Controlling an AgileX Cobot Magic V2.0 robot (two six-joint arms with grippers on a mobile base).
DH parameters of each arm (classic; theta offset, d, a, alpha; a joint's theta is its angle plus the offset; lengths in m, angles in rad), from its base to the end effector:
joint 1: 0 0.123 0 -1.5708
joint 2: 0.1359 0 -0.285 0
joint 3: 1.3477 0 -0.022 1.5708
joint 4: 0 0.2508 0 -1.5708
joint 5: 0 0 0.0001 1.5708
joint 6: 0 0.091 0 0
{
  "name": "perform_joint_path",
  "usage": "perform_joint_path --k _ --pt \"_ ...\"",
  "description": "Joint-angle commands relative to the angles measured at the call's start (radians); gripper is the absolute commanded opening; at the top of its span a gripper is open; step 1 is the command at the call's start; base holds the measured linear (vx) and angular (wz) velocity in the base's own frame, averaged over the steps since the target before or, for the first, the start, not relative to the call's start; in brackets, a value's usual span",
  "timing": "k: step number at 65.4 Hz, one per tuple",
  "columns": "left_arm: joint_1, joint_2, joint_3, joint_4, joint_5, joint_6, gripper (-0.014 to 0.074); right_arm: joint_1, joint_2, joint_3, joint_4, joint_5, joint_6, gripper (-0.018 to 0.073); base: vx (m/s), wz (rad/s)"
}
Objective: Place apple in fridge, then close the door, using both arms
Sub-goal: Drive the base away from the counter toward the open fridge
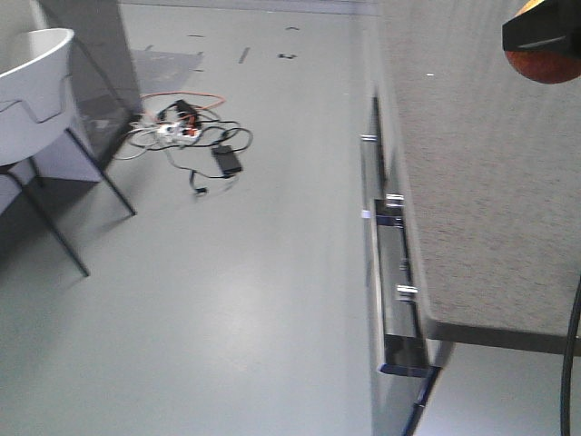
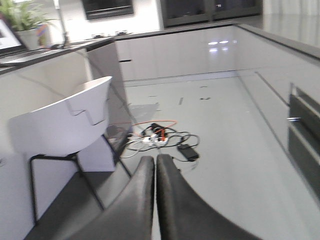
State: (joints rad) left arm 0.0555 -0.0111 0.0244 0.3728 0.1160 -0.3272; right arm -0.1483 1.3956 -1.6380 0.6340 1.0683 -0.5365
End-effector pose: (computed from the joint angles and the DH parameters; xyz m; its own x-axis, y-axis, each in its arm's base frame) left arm 0.0563 0.0070 0.1957 -0.0383 0.0412 -0.9984 -0.0959 0.9944 0.0447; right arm 0.2851 0.0052 0.4631 -0.5258 -0.0899 -0.8458 -0.3948 0.9066 0.1491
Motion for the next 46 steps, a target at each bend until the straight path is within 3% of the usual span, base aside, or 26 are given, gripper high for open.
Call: perform_joint_path --k 1,46 --pt "-0.006 -0.015 -0.018 -0.006 -0.061 -0.002 -0.0007 -0.003 -0.032 -0.031 0.044 -0.058 -0.007 0.0123 -0.03 0.5" --pt "-0.006 -0.015 -0.018 -0.006 -0.061 -0.002 -0.0007 -0.003 -0.032 -0.031 0.044 -0.058 -0.007 0.0123 -0.03 0.59"
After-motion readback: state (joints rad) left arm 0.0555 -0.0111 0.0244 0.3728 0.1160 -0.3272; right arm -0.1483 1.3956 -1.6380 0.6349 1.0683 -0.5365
